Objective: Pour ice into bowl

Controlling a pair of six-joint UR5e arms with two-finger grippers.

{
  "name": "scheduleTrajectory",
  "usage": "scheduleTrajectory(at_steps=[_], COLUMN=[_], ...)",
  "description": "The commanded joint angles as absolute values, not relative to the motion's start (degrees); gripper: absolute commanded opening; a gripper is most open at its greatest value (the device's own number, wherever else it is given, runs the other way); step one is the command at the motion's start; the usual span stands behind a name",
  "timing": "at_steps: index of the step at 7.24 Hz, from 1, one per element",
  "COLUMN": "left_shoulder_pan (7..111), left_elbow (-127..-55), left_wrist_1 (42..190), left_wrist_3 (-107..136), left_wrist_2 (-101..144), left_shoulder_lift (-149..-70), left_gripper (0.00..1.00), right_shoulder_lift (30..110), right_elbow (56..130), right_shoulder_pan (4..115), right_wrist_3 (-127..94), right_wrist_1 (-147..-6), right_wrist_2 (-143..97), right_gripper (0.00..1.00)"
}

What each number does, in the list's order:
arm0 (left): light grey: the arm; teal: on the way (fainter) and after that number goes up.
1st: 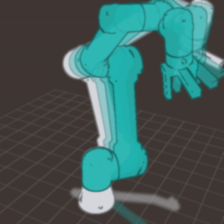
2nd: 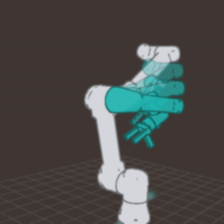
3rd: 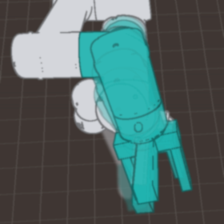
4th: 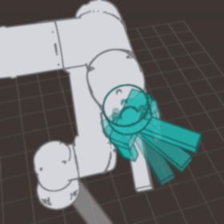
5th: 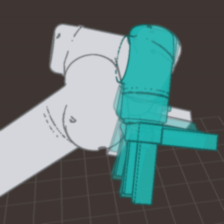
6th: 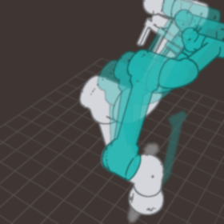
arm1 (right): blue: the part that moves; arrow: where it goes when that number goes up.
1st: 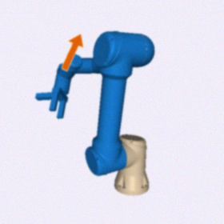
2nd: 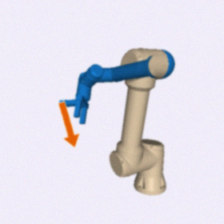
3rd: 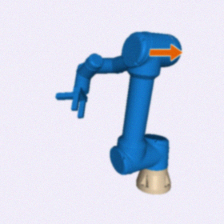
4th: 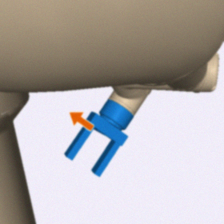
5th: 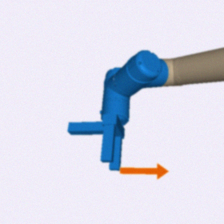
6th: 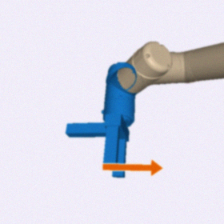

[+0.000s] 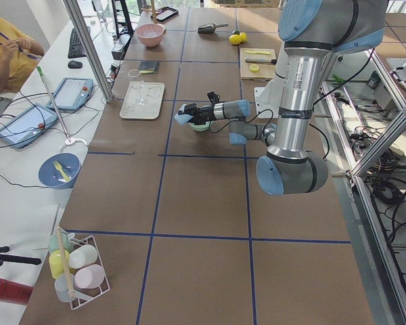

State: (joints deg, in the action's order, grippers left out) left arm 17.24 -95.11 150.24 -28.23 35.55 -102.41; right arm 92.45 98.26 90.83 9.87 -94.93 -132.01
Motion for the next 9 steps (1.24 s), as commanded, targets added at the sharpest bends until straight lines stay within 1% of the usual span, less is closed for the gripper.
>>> scheduleTrajectory(at_steps=[1, 3, 9], left_shoulder_pan=[14.51, 14.15, 14.15], left_elbow=[-93.79, -93.51, -93.69], left_wrist_1=[150.21, 150.29, 150.73], left_wrist_3=[-39.58, -48.3, -61.68], left_wrist_2=[30.35, 28.57, 28.56], left_shoulder_lift=[-104.75, -104.94, -104.85], left_gripper=[0.0, 0.0, 0.0], right_shoulder_lift=[92.64, 92.9, 92.99], right_elbow=[98.26, 98.26, 98.26], right_shoulder_pan=[91.05, 91.23, 91.23], right_wrist_3=[9.93, 9.93, 9.93], right_wrist_1=[-94.92, -94.92, -94.92], right_wrist_2=[-132.01, -132.01, -132.01], right_gripper=[1.0, 1.0, 1.0])
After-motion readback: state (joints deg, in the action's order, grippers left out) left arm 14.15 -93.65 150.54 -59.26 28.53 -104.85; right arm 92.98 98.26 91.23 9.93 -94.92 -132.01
